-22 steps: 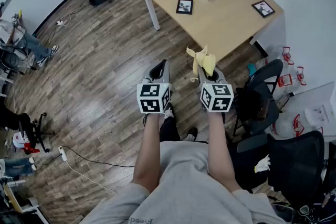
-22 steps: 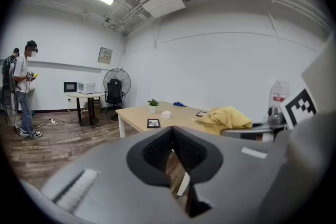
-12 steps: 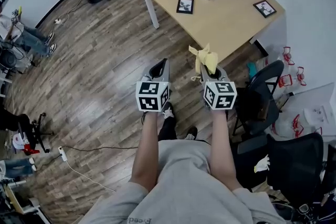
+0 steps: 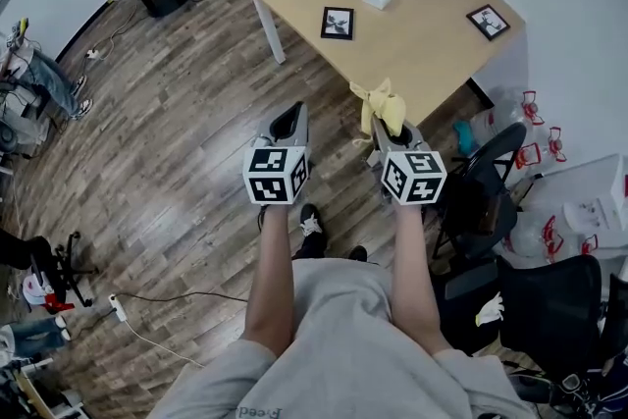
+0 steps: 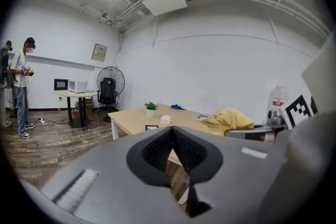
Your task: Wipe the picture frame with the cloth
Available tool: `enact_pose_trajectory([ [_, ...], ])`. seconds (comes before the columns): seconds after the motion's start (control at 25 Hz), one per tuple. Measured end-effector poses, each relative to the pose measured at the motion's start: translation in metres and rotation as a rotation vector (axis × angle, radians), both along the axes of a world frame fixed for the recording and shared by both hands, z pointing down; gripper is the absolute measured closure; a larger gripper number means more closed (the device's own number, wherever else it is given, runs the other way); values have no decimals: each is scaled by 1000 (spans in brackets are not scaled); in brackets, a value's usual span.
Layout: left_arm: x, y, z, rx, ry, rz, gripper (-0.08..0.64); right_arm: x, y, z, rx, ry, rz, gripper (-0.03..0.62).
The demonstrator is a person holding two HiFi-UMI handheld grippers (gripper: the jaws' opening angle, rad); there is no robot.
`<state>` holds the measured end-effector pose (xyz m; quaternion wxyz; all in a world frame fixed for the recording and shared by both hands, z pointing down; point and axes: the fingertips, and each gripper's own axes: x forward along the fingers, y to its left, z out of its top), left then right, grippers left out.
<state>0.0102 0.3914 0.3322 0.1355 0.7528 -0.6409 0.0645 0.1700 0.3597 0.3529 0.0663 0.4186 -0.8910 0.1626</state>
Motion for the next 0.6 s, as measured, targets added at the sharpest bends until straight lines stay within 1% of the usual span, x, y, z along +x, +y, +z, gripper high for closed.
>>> enact_pose_trajectory([
  [0.12,-13,-17,4,-2,30,-1,508,-5,-14,4,-9,-8,7,538],
  [0.32,-30,-46,14,-18,51,17,508,-18,-33,10,-25,-22,20,538],
  [0.6,-52,-80,22,-31,69,53,508,-39,-58,18,-31,21,39,540],
])
